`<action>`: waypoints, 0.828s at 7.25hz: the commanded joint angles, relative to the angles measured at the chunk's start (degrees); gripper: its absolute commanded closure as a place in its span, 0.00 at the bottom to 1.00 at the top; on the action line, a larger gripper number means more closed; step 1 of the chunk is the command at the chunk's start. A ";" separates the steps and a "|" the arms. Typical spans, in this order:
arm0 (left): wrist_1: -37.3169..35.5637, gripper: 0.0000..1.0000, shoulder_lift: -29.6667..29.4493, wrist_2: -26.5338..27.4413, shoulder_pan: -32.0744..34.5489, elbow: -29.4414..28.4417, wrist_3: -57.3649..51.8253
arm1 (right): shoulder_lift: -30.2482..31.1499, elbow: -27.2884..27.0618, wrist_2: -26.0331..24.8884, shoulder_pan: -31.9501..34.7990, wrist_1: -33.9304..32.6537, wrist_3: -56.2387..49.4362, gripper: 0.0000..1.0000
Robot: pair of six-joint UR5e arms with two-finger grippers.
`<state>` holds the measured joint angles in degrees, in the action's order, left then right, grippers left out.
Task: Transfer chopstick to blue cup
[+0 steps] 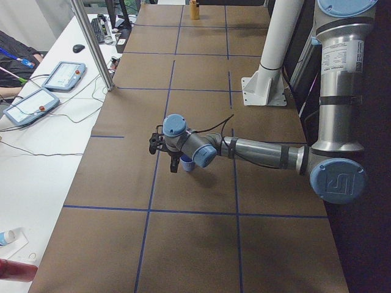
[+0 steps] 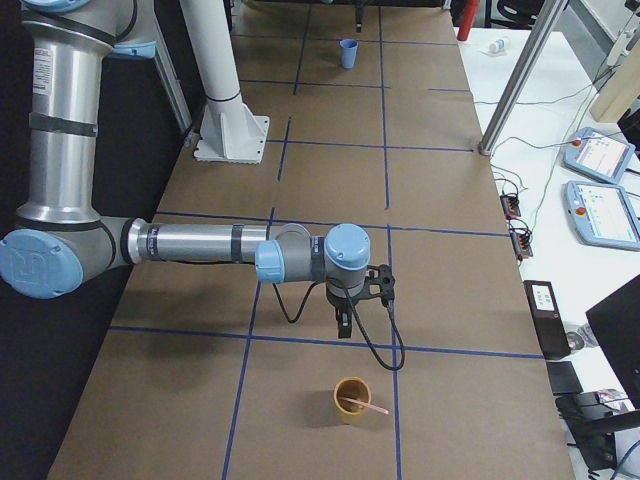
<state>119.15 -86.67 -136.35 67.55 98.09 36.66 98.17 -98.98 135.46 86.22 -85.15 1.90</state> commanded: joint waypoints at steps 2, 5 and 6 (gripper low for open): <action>0.55 0.00 1.32 4.24 -6.36 -0.27 3.85 | 0.00 0.19 -0.02 0.00 -0.01 -0.05 0.00; 0.47 0.51 1.41 10.04 -10.42 -0.35 6.47 | 0.00 0.19 -0.02 0.00 -0.01 -0.05 0.00; 0.47 0.83 1.41 10.05 -10.42 -0.44 6.58 | 0.00 0.28 -0.02 0.00 -0.01 -0.05 0.00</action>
<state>119.62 -85.26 -127.15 57.72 97.74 42.39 98.17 -98.76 135.44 86.22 -85.17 1.84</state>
